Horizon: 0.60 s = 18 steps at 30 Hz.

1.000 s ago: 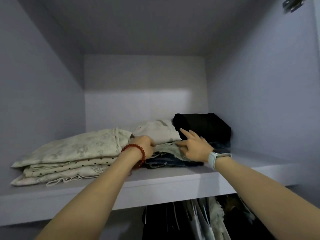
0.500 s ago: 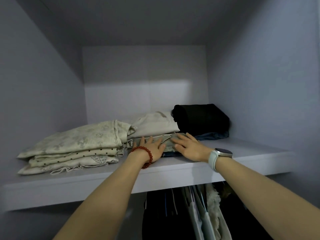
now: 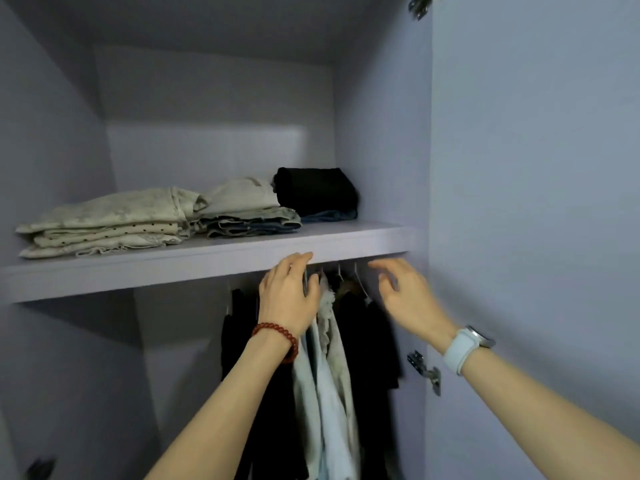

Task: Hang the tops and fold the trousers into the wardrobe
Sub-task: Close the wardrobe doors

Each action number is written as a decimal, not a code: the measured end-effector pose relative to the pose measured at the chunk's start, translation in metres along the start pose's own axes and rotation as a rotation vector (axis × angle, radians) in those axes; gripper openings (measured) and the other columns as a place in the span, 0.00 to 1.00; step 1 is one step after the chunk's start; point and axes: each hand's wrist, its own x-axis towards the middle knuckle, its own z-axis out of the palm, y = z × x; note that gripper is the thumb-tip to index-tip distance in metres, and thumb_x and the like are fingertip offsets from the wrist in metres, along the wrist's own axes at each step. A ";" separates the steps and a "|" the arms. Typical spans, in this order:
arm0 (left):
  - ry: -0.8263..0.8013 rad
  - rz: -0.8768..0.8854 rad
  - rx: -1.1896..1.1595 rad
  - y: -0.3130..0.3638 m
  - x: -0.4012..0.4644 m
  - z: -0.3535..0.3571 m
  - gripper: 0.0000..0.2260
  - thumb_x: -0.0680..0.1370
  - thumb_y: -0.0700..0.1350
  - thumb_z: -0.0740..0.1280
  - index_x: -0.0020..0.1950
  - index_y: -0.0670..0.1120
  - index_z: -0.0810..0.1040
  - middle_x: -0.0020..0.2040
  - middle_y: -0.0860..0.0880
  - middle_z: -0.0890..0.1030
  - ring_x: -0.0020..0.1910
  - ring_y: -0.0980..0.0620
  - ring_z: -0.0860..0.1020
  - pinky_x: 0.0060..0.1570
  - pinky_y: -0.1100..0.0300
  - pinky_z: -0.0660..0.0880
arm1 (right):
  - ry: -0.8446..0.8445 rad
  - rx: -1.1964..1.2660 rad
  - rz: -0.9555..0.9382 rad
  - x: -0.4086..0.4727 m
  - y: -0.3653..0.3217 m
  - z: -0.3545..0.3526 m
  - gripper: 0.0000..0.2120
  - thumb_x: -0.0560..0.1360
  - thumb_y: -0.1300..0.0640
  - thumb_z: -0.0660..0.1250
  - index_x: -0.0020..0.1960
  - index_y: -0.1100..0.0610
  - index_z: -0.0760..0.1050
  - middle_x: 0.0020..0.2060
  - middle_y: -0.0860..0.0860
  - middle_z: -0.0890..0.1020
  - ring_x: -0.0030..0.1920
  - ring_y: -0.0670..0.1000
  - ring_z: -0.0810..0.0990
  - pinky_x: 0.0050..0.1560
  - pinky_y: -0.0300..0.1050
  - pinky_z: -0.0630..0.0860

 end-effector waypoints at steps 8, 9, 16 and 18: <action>-0.111 0.117 -0.184 0.135 -0.132 0.038 0.18 0.79 0.44 0.60 0.68 0.43 0.70 0.67 0.45 0.72 0.66 0.46 0.70 0.68 0.51 0.64 | 0.101 -0.098 0.010 -0.164 0.015 -0.131 0.15 0.76 0.64 0.55 0.59 0.60 0.75 0.57 0.52 0.76 0.60 0.51 0.72 0.59 0.31 0.62; -0.111 0.161 -0.184 0.149 -0.140 0.038 0.19 0.78 0.46 0.58 0.68 0.43 0.71 0.66 0.44 0.72 0.66 0.45 0.71 0.66 0.49 0.66 | 0.155 -0.115 -0.026 -0.179 0.015 -0.144 0.16 0.75 0.63 0.54 0.58 0.60 0.75 0.56 0.52 0.77 0.58 0.50 0.72 0.58 0.29 0.62; -0.109 0.436 -0.116 0.228 -0.167 0.053 0.21 0.75 0.47 0.55 0.68 0.44 0.67 0.64 0.40 0.74 0.61 0.40 0.74 0.57 0.47 0.72 | 0.480 -0.268 0.096 -0.243 0.051 -0.222 0.24 0.73 0.60 0.54 0.69 0.60 0.63 0.64 0.54 0.66 0.63 0.51 0.65 0.64 0.34 0.57; -0.126 0.496 -0.067 0.240 -0.165 0.059 0.22 0.75 0.46 0.55 0.68 0.46 0.65 0.65 0.40 0.73 0.61 0.40 0.74 0.56 0.48 0.73 | 0.320 -0.137 0.305 -0.242 0.059 -0.219 0.29 0.76 0.63 0.55 0.75 0.62 0.50 0.72 0.55 0.57 0.72 0.51 0.56 0.69 0.35 0.50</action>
